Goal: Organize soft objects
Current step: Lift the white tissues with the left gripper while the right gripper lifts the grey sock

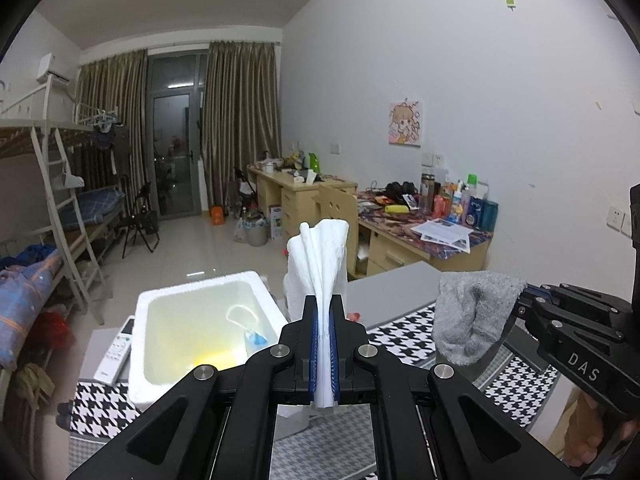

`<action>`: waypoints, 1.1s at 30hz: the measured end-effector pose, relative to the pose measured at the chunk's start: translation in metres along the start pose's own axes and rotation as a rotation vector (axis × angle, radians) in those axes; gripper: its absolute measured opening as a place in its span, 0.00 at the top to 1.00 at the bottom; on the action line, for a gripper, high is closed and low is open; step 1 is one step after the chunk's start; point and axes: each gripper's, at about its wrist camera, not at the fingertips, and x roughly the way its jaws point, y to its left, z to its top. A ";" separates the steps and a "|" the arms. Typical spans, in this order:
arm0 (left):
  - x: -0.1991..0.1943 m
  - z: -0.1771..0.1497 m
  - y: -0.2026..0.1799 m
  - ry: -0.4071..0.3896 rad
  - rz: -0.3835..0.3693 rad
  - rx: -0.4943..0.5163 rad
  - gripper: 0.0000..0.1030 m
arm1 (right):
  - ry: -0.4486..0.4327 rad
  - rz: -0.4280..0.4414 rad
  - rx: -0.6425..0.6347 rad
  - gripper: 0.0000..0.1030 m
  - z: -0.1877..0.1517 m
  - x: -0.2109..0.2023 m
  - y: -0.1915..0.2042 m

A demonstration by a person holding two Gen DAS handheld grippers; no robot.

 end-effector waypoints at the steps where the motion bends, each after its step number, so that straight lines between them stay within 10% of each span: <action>1: 0.001 0.001 0.002 -0.002 0.004 -0.002 0.95 | 0.000 0.000 0.000 0.93 0.002 0.002 0.002; 33: 0.030 0.015 0.068 0.002 0.204 -0.079 0.95 | -0.013 0.104 -0.089 0.93 0.048 0.054 0.066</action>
